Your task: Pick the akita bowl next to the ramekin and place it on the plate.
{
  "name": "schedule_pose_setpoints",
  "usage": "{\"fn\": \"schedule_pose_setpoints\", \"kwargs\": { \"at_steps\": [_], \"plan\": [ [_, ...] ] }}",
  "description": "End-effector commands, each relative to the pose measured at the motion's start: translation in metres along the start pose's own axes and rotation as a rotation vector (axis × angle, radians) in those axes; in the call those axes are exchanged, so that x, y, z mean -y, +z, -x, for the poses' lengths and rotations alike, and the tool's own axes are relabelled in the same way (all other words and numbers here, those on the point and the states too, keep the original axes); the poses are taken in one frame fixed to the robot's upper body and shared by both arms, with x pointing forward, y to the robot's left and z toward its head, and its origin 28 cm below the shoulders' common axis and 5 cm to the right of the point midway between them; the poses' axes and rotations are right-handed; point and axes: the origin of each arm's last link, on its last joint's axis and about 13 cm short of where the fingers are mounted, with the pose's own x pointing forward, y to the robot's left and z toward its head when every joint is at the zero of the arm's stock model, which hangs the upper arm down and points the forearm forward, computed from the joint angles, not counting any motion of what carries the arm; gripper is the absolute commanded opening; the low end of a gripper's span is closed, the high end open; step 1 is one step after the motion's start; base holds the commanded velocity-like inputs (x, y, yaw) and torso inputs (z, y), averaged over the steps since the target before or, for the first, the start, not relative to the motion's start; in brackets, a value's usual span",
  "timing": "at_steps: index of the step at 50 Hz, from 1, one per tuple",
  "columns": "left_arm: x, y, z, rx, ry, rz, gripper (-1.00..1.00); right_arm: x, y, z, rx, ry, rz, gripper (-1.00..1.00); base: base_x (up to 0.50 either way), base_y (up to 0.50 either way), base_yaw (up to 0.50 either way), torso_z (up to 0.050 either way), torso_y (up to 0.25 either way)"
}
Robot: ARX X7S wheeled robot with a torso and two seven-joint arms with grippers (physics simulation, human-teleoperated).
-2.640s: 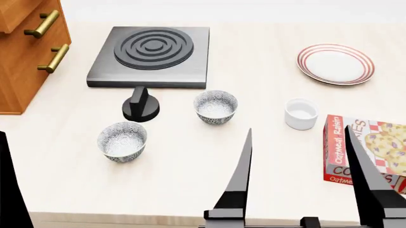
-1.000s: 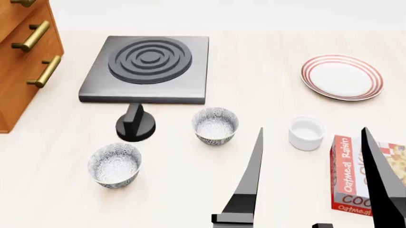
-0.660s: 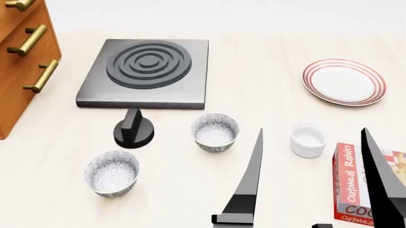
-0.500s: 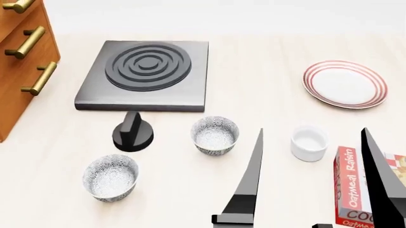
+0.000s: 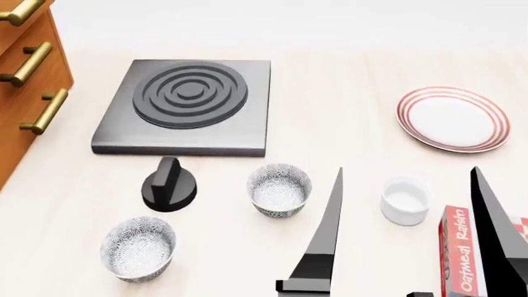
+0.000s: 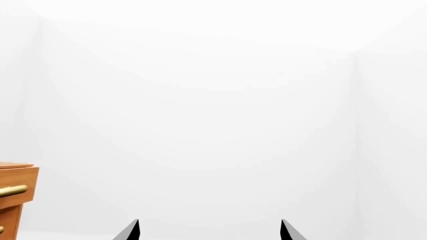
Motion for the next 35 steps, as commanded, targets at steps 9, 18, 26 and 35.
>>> {"fn": "schedule_pose_setpoints", "kwargs": {
  "at_steps": [9,18,26,35],
  "plan": [
    [-0.0002,0.0003,-0.0005,0.001,0.001,0.0,1.0,-0.0001,0.0002,-0.0005,0.002,-0.001,-0.001,1.0,0.1,0.0,0.0,0.0,0.0],
    [-0.0002,0.0005,-0.0007,0.001,0.0,-0.001,1.0,0.0006,0.001,0.0003,0.004,-0.003,-0.001,1.0,0.1,0.0,0.0,0.0,0.0],
    [0.0001,0.0006,-0.0015,0.001,0.001,-0.001,1.0,0.0007,0.0009,-0.0001,0.005,-0.004,-0.001,1.0,0.1,0.0,0.0,0.0,0.0],
    [-0.0008,0.0007,-0.0014,0.002,0.007,-0.004,1.0,0.0003,0.001,0.0002,0.007,-0.002,-0.002,1.0,0.1,0.0,0.0,0.0,0.002]
  ]
}}
